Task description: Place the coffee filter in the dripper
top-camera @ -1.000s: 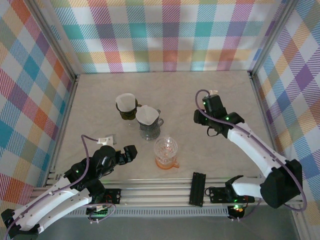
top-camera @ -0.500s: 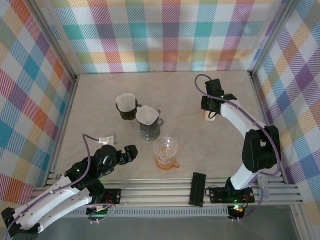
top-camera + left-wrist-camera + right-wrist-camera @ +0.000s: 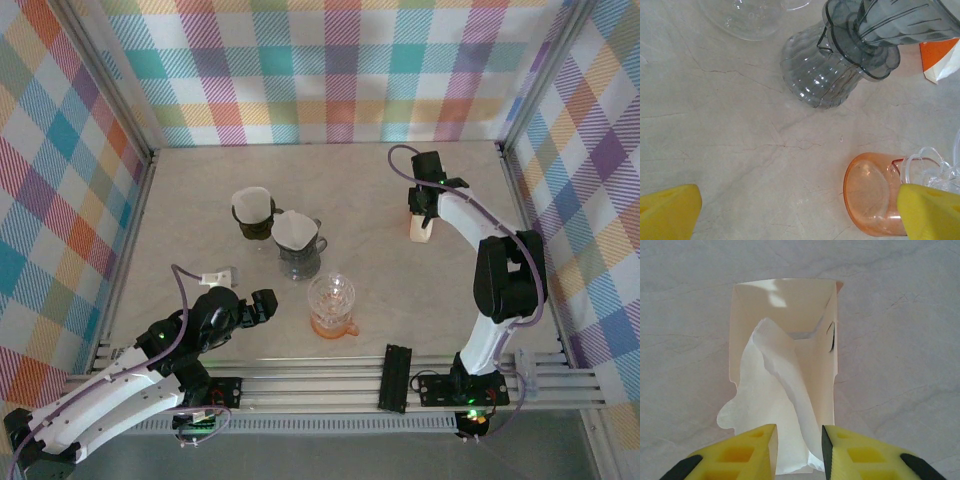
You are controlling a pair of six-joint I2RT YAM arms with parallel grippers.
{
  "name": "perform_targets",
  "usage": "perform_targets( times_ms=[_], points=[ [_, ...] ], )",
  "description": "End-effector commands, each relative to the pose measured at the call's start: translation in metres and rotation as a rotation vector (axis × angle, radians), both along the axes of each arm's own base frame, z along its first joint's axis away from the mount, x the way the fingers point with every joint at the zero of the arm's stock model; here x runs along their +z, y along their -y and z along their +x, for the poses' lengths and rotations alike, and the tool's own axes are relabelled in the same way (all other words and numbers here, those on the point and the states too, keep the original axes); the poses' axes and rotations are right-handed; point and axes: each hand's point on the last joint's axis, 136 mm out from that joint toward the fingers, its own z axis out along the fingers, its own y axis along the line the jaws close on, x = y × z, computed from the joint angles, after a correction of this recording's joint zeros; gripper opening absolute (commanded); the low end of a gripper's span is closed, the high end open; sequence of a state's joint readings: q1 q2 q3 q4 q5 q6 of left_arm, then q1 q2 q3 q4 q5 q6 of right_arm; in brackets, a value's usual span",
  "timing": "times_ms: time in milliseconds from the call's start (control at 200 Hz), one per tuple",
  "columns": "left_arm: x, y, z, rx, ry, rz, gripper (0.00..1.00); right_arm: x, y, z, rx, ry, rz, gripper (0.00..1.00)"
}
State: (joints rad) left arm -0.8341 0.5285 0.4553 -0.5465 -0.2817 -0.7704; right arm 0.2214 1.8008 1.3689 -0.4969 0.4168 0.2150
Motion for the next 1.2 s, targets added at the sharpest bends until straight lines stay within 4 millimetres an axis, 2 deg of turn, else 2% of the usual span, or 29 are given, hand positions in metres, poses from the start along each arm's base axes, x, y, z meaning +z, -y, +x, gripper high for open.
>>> perform_targets(
  times_ms=[0,315,480,615,760,960,1090,1195],
  points=[
    [0.016,0.001,0.006,0.019,0.037,-0.026,1.00,0.006,0.002,0.010,0.019,0.015,-0.021,0.31],
    [0.016,0.001,0.007,0.021,0.033,-0.026,1.00,-0.008,0.007,0.013,0.006,-0.022,-0.043,0.28],
    [0.016,0.001,0.007,0.020,0.033,-0.027,1.00,-0.010,0.009,0.012,0.006,-0.026,-0.058,0.16],
    [0.014,0.001,0.006,0.022,0.031,-0.024,1.00,-0.001,0.010,0.011,0.002,0.001,-0.056,0.00],
    [0.016,0.002,0.006,0.017,0.034,-0.034,1.00,0.022,0.009,0.002,-0.005,0.054,-0.017,0.00],
    [0.016,0.001,0.006,0.019,0.040,-0.038,1.00,0.043,0.009,-0.031,-0.037,0.074,0.050,0.00],
    [0.019,0.000,0.004,0.018,0.048,-0.046,1.00,0.057,0.004,-0.067,-0.049,0.109,0.154,0.00],
    [0.019,-0.003,0.004,0.023,0.053,-0.046,1.00,0.069,-0.013,-0.099,0.002,0.129,0.230,0.00]
  ],
)
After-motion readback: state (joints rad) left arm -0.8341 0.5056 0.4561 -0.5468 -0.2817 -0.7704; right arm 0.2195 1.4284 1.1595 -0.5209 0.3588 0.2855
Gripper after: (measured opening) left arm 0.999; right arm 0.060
